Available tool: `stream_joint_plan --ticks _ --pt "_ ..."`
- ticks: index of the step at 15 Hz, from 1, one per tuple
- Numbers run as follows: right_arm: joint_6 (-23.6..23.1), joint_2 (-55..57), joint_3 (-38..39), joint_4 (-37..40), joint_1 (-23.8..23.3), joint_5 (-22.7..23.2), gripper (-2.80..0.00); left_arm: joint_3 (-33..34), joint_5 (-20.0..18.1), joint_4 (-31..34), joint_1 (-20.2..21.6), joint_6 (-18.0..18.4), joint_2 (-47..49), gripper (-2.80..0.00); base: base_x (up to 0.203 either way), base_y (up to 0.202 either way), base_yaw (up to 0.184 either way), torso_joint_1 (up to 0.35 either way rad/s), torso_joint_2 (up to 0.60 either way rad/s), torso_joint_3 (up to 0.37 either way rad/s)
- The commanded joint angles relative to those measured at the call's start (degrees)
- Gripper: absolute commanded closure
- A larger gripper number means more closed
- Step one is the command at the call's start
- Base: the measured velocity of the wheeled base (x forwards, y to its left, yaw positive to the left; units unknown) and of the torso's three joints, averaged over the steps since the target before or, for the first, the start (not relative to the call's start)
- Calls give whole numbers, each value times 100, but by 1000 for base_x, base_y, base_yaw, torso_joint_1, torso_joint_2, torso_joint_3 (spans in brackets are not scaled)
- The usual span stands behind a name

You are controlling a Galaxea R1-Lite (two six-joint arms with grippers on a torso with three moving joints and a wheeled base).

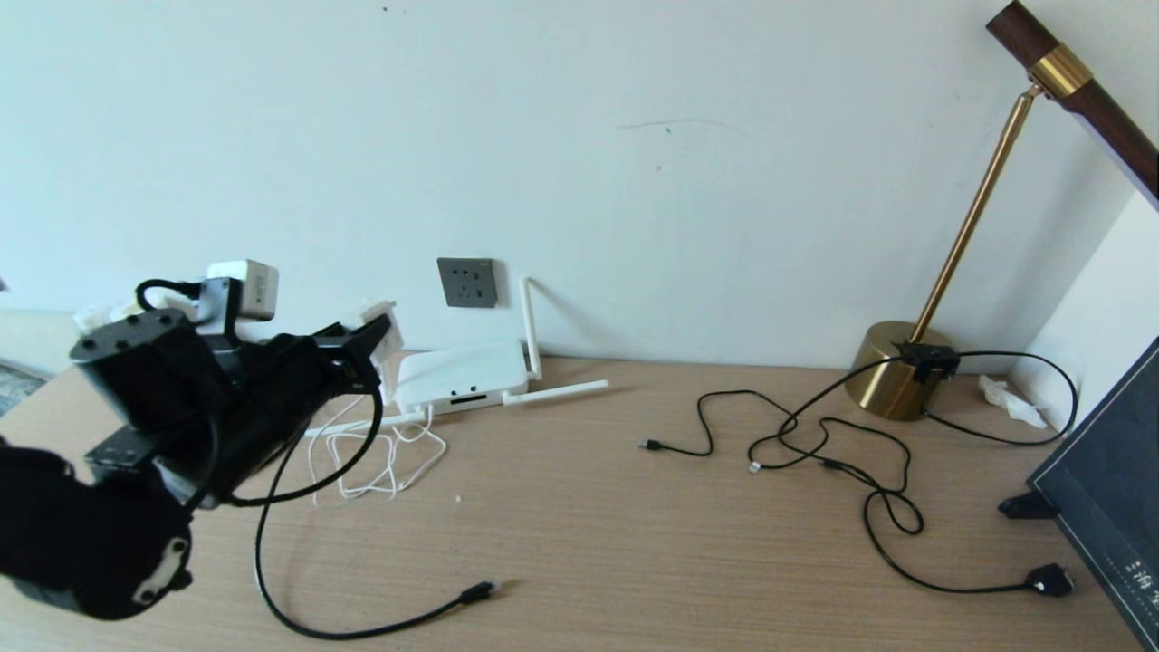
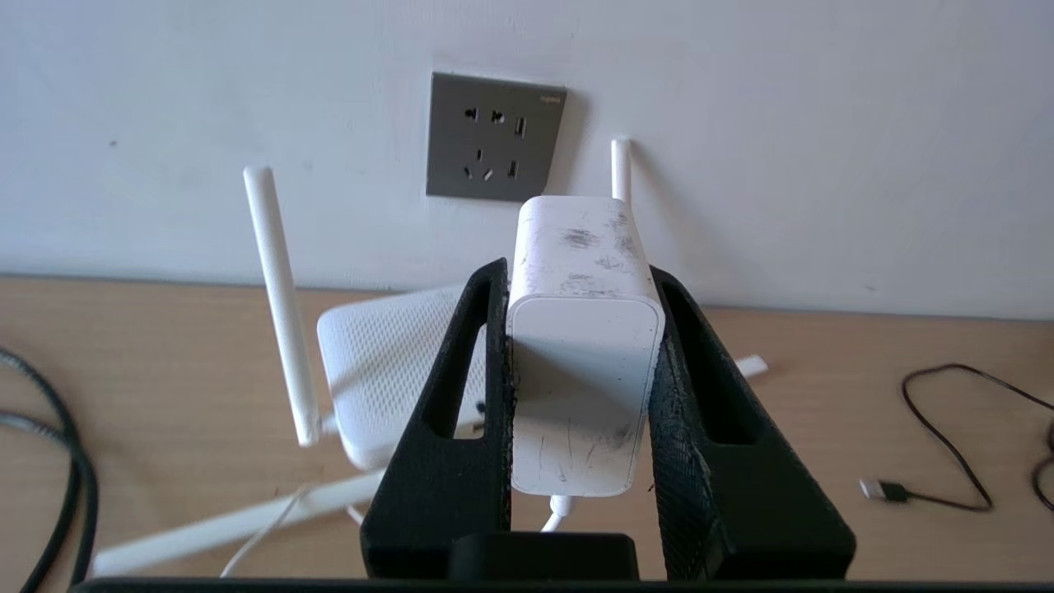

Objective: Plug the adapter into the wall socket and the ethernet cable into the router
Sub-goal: Plug plug into socket

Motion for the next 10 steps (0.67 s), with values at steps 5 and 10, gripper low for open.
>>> stream_joint_plan --ticks 5,10 --pt "3 0 -2 0 1 -3 0 -1222 -318 -557 72 237 1621 0 0 0 0 0 0 0" --pt "3 0 -2 0 1 -3 0 -1764 -293 -1114 73 525 2550 0 0 0 0 0 0 0"
